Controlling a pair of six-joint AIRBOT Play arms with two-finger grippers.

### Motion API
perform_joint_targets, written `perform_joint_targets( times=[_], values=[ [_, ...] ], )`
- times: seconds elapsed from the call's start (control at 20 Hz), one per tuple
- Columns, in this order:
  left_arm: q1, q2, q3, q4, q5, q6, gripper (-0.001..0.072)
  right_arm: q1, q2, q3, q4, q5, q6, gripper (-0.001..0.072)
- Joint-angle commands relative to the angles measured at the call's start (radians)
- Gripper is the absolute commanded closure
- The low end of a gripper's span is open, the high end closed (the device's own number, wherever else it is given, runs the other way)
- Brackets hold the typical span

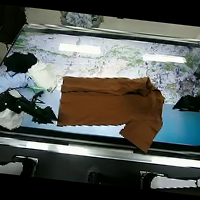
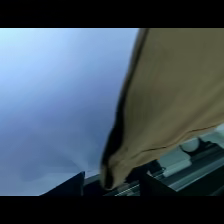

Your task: Fold the shirts.

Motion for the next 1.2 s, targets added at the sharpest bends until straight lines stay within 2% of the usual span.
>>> perform_joint_targets(
  times=[0.0, 0.05, 0.15, 0.2, 0.25, 0.3, 0.35, 0.45, 0.5, 0.65, 0.7, 0.8, 0.95, 1.0, 1.05, 1.15],
  values=[
    [-0.018, 0.015, -0.091, -0.056, 0.109, 0.037, 0.0275, -0.004, 0.001, -0.017, -0.065, 0.012, -0.008, 0.0175],
    [-0.026, 0.015, -0.094, -0.056, 0.124, 0.036, 0.032, -0.004, 0.001, -0.035, -0.071, 0.008, -0.009, 0.0175],
    [-0.035, 0.015, -0.097, -0.064, 0.154, 0.026, 0.0468, -0.004, 0.001, -0.093, -0.072, -0.004, -0.017, 0.0176],
    [-0.04, 0.015, -0.097, -0.075, 0.165, 0.025, 0.0493, -0.004, 0.002, -0.135, -0.071, -0.019, -0.019, 0.0176],
    [-0.044, 0.015, -0.097, -0.092, 0.171, 0.026, 0.0555, -0.004, 0.002, -0.177, -0.07, -0.045, -0.023, 0.0176],
    [-0.049, 0.015, -0.097, -0.101, 0.177, 0.026, 0.0654, -0.004, 0.002, -0.227, -0.064, -0.088, -0.03, 0.0177],
    [-0.054, 0.015, -0.096, -0.104, 0.177, 0.027, 0.0678, -0.004, 0.002, -0.271, -0.056, -0.127, -0.028, 0.018],
    [-0.055, 0.016, -0.096, -0.103, 0.177, 0.034, 0.0679, -0.004, -0.003, -0.341, -0.029, -0.201, -0.031, 0.0183],
    [-0.055, 0.018, -0.096, -0.103, 0.177, 0.04, 0.0679, -0.004, -0.007, -0.366, -0.027, -0.233, -0.035, 0.0224],
    [-0.055, 0.019, -0.096, -0.103, 0.177, 0.054, 0.0679, -0.004, -0.041, -0.389, -0.023, -0.298, -0.035, 0.0234],
    [-0.055, 0.021, -0.096, -0.104, 0.176, 0.073, 0.0679, -0.004, -0.055, -0.389, 0.0, -0.332, -0.035, 0.0279],
    [-0.055, 0.022, -0.096, -0.103, 0.176, 0.085, 0.0679, -0.003, -0.085, -0.389, 0.046, -0.368, -0.035, 0.0298],
    [-0.055, 0.022, -0.096, -0.104, 0.177, 0.086, 0.0679, -0.003, -0.137, -0.389, 0.106, -0.373, -0.035, 0.0462],
    [-0.055, 0.022, -0.095, -0.103, 0.177, 0.088, 0.0679, -0.003, -0.145, -0.389, 0.127, -0.375, -0.054, 0.0582],
    [-0.054, 0.022, -0.089, -0.102, 0.176, 0.093, 0.0681, -0.003, -0.14, -0.385, 0.136, -0.372, -0.084, 0.0666],
    [-0.043, 0.038, -0.034, -0.095, 0.173, 0.092, 0.0683, -0.003, -0.098, -0.345, 0.148, -0.335, -0.151, 0.0668]
  ],
)
